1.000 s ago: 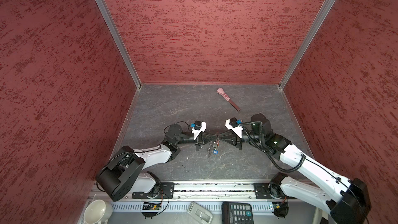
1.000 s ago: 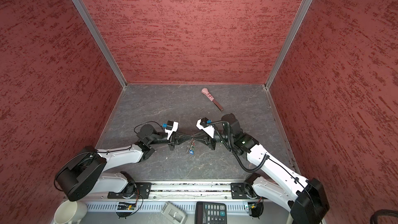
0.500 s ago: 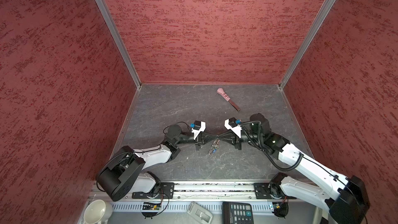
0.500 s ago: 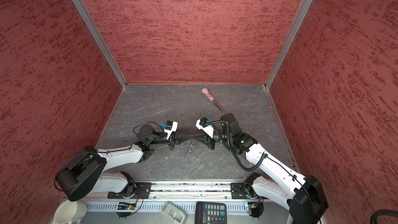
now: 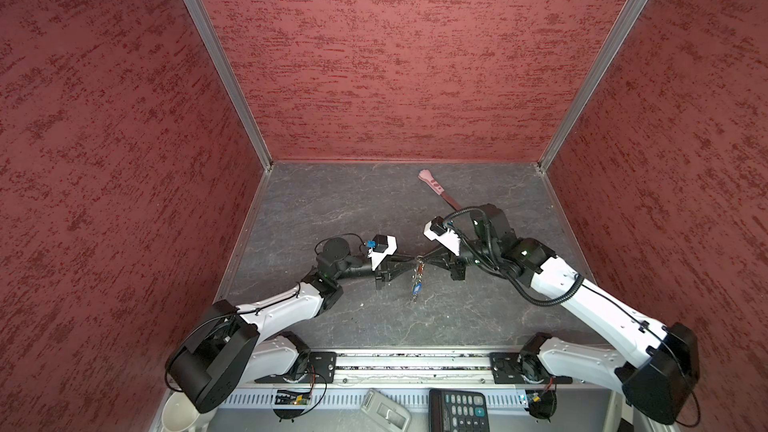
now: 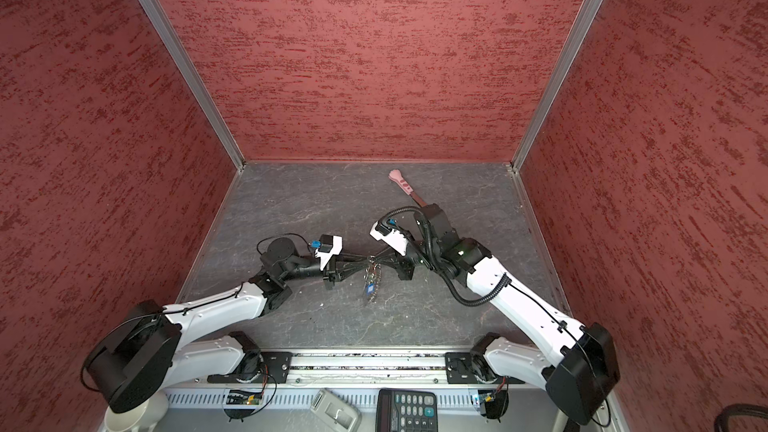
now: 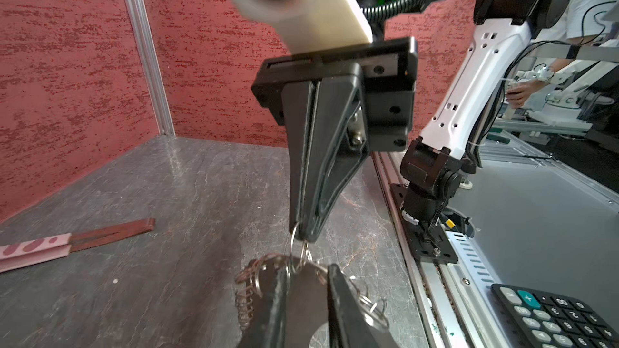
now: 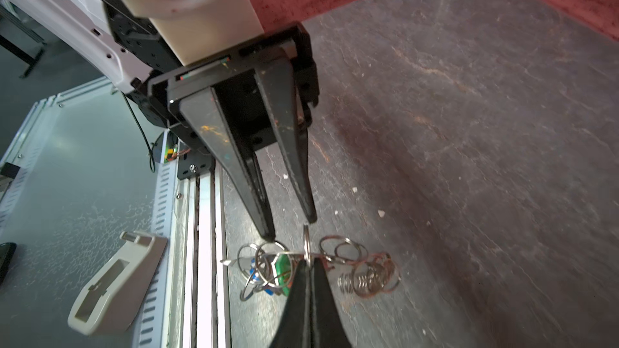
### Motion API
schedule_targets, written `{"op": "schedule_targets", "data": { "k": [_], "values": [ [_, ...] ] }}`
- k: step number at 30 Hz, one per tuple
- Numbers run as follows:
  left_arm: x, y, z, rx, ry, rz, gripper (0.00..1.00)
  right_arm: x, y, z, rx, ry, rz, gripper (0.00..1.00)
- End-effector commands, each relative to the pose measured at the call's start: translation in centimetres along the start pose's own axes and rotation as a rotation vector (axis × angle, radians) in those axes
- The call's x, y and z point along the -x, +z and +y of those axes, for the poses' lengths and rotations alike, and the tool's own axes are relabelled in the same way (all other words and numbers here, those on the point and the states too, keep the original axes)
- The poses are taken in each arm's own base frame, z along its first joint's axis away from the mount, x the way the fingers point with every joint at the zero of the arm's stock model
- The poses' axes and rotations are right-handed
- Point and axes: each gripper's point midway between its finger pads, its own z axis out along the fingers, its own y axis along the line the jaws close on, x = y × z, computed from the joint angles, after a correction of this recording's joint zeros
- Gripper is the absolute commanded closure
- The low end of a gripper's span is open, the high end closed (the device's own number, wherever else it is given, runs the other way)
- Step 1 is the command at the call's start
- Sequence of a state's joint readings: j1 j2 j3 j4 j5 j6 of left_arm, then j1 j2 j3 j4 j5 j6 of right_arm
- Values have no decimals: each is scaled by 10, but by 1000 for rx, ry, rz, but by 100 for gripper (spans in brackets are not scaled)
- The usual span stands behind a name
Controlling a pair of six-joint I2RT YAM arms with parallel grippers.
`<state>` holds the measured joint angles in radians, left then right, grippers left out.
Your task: Put the keys on the keyring
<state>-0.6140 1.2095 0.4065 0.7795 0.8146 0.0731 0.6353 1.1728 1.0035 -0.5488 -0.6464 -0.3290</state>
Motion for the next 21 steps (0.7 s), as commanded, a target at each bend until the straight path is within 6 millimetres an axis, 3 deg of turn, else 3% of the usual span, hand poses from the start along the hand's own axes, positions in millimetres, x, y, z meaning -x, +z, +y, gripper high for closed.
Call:
{"op": "schedule_targets", "data": {
  "k": [1, 9, 21],
  "values": [
    [-5, -1, 6, 19, 13, 34, 76, -12, -9, 5, -15, -38, 125, 100],
    [8, 3, 3, -36, -9, -11, 75, -3, -5, 10, 4, -95, 210, 100],
    [1, 9, -5, -88, -40, 4, 79, 9, 9, 11, 21, -146, 228, 100]
  ]
}}
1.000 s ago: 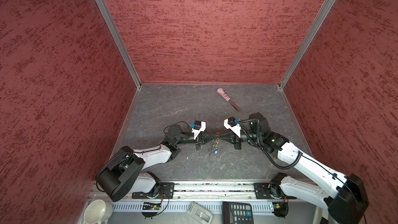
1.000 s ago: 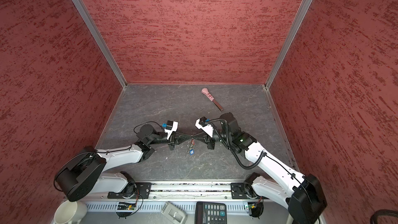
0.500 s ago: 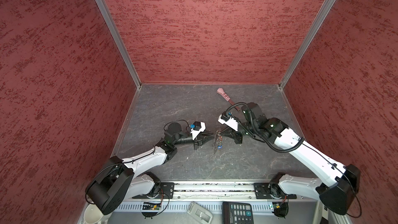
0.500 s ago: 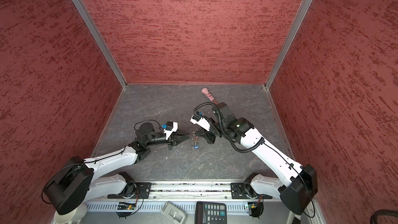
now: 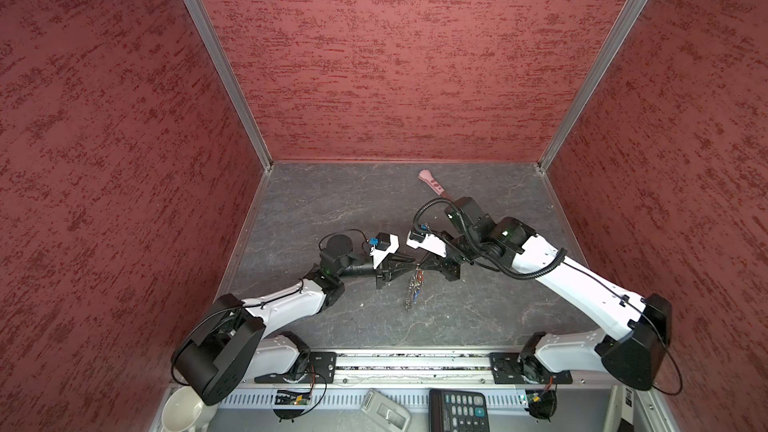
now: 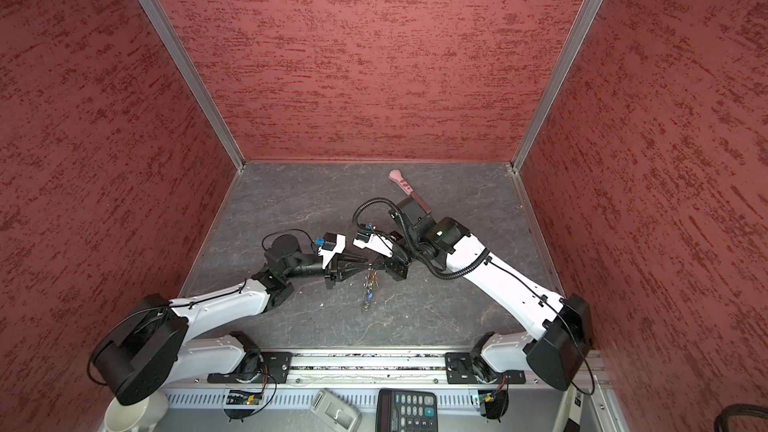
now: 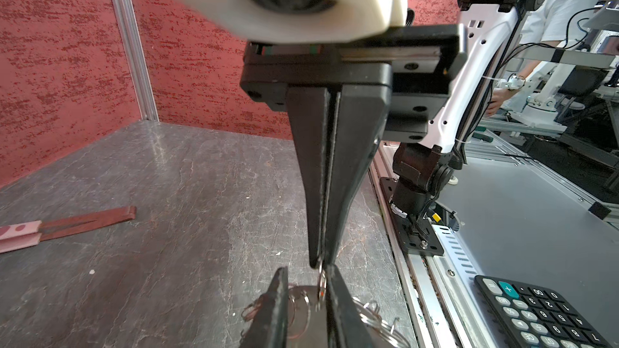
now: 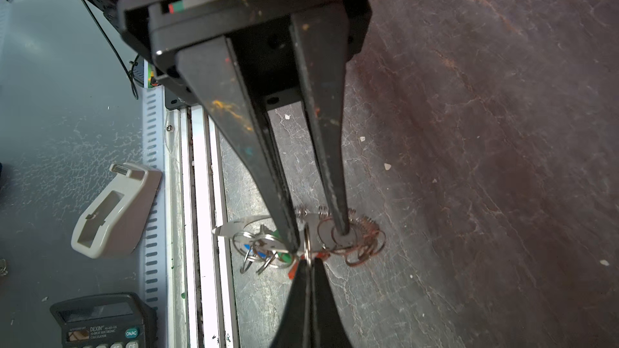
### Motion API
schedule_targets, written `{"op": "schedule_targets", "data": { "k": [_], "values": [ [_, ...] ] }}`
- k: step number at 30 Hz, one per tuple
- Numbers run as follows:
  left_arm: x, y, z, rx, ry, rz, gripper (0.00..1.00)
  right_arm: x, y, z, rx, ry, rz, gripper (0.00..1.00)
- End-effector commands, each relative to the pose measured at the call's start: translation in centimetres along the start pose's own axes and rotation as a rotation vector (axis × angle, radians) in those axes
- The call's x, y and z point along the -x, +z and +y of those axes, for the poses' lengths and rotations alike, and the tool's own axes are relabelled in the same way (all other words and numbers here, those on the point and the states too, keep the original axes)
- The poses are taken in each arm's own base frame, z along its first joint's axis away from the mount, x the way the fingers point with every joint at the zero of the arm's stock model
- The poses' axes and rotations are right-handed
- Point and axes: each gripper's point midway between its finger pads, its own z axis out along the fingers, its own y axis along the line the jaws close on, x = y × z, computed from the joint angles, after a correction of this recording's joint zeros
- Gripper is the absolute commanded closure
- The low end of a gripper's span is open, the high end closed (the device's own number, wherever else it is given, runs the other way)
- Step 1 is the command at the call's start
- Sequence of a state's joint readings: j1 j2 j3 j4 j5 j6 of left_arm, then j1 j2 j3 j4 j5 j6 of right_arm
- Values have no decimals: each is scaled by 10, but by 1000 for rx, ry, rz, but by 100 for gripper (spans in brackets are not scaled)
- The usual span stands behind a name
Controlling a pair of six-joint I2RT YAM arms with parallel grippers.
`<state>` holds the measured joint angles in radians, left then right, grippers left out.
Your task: Put the keys on the keyring
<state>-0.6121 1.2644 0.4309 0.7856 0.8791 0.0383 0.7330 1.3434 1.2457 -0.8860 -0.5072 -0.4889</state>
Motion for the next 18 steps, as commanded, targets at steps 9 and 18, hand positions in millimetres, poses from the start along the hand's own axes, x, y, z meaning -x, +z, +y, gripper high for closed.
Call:
{"op": "schedule_targets", "data": {
  "k": [9, 18],
  "values": [
    [5, 6, -2, -37, 6, 1, 87, 21, -10, 3, -5, -78, -56, 100],
    [13, 6, 0, -16, 3, -36, 100, 17, -13, -3, -78, -81, -79, 94]
  ]
}}
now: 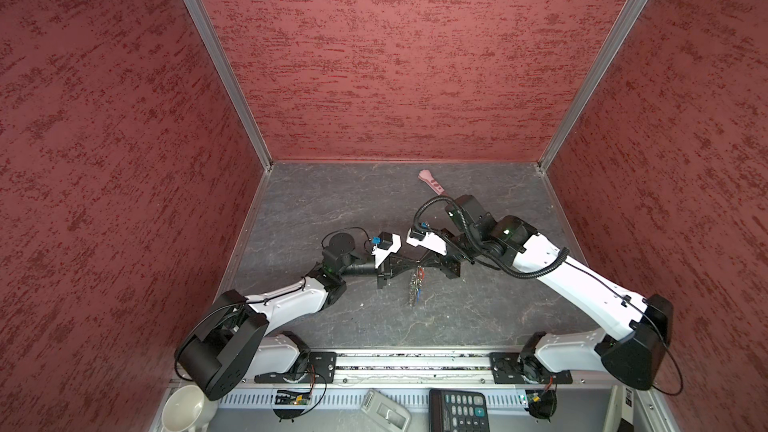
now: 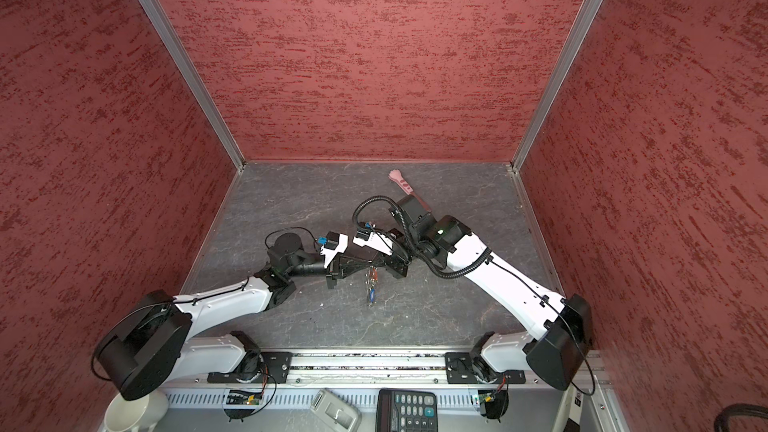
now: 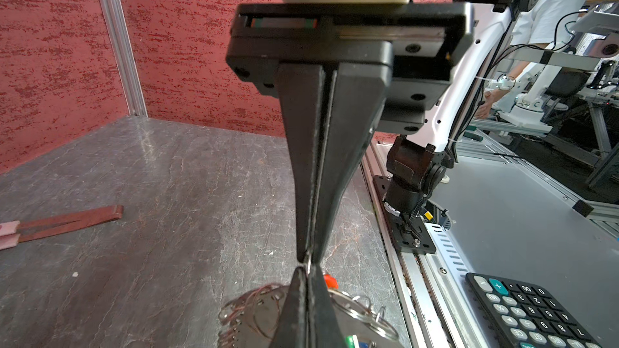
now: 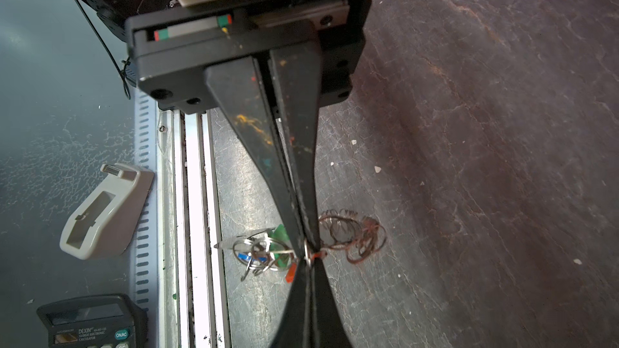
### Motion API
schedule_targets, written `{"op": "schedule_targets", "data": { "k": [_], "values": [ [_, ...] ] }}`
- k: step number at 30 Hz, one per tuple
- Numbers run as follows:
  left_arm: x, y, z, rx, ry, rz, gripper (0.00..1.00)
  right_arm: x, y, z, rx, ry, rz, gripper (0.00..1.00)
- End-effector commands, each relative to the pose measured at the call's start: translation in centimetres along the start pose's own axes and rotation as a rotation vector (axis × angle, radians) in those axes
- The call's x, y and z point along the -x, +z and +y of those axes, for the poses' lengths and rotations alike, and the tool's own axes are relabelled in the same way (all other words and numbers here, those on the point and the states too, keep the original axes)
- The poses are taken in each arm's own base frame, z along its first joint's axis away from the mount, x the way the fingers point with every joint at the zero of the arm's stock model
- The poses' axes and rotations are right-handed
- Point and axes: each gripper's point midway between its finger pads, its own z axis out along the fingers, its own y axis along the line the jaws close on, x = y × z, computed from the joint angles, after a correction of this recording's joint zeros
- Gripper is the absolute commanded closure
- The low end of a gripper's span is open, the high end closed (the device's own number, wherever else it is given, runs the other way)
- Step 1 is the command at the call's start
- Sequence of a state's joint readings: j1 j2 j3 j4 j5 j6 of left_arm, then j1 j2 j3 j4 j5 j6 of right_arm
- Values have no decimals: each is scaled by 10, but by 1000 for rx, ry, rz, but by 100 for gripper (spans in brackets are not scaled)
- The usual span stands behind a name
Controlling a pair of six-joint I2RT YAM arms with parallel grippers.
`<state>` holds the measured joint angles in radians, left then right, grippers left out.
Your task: Put the keys on the keyring
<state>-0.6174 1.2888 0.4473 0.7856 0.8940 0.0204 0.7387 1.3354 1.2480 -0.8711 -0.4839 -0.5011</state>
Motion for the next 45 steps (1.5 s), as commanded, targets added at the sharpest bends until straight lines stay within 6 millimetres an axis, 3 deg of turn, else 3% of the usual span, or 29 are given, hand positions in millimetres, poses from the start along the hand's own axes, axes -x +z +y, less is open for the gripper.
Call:
{"op": "schedule_targets", "data": {
  "k": [1, 6, 12, 27, 35, 45],
  "values": [
    [15, 2, 1, 9, 28, -47, 100, 14, -13, -3, -66, -50, -81, 92],
    [18, 0, -1, 11, 32, -70, 100, 17, -26, -2, -100, -33, -204, 80],
    [24, -3, -5, 4, 44, -108, 100, 14, -33, 1, -65, -1, -310, 79],
    [34, -4, -13, -36, 49, -163, 100, 9, -23, 6, 13, 33, -375, 82],
    [40, -5, -19, -64, 62, -185, 100, 8, -15, 7, 54, 33, -356, 93],
    [42, -3, -21, -81, 67, -191, 100, 12, -11, 7, 82, 28, -370, 94]
  ]
}}
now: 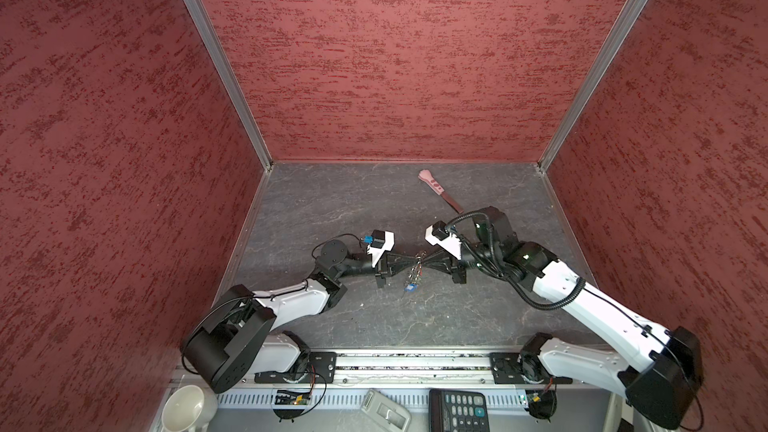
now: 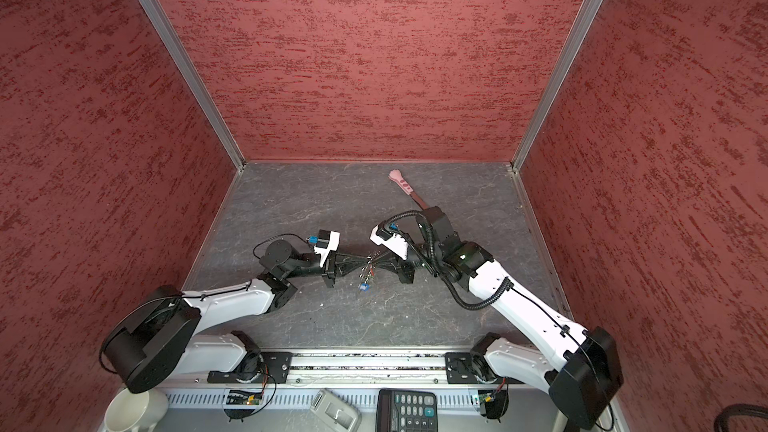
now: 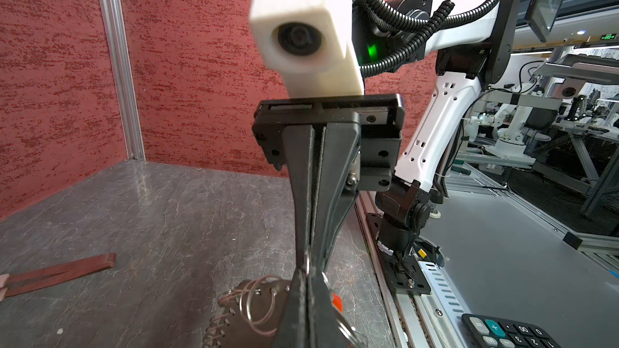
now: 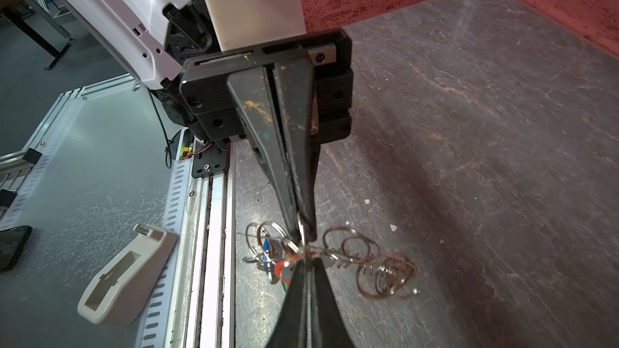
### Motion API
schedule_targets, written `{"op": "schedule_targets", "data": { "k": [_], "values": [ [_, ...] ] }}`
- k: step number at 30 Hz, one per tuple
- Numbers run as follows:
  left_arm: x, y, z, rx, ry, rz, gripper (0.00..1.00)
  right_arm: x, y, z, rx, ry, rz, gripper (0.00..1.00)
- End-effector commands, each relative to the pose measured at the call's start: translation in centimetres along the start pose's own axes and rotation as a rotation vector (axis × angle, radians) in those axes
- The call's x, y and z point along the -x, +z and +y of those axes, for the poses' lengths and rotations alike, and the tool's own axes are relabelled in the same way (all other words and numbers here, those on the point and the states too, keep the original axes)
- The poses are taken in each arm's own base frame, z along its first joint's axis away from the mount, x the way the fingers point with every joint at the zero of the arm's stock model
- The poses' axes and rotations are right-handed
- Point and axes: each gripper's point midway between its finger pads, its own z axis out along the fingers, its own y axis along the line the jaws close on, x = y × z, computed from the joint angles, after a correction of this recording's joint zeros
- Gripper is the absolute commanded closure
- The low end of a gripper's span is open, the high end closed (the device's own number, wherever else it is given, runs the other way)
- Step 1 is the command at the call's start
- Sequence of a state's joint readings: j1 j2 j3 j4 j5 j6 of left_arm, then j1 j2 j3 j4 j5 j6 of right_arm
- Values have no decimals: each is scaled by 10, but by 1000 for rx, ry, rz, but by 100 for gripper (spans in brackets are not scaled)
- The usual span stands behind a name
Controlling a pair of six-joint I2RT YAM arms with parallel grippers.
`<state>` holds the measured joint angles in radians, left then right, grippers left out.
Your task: Put the keys on the keyring
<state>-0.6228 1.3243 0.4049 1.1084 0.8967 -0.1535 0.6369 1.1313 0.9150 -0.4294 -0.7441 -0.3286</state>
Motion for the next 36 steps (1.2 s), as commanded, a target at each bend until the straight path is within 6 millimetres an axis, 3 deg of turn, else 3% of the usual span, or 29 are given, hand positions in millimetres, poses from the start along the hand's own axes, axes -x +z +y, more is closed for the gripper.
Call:
{"op": "schedule_targets", "data": {
  "k": [1, 17, 23, 36],
  "values": [
    [13, 3, -12, -55, 47, -43, 100, 5, 4, -2, 17, -20, -22, 94],
    [28, 4, -11, -47, 66, -92, 100, -1, 10, -9, 4, -19, 5, 98],
    [34, 4, -9, -36, 67, -120, 100, -5, 12, -17, -28, -11, 23, 92],
    [22, 1, -3, 2, 69, -72, 100, 6, -17, -23, -199, -67, -16, 81]
  ]
}}
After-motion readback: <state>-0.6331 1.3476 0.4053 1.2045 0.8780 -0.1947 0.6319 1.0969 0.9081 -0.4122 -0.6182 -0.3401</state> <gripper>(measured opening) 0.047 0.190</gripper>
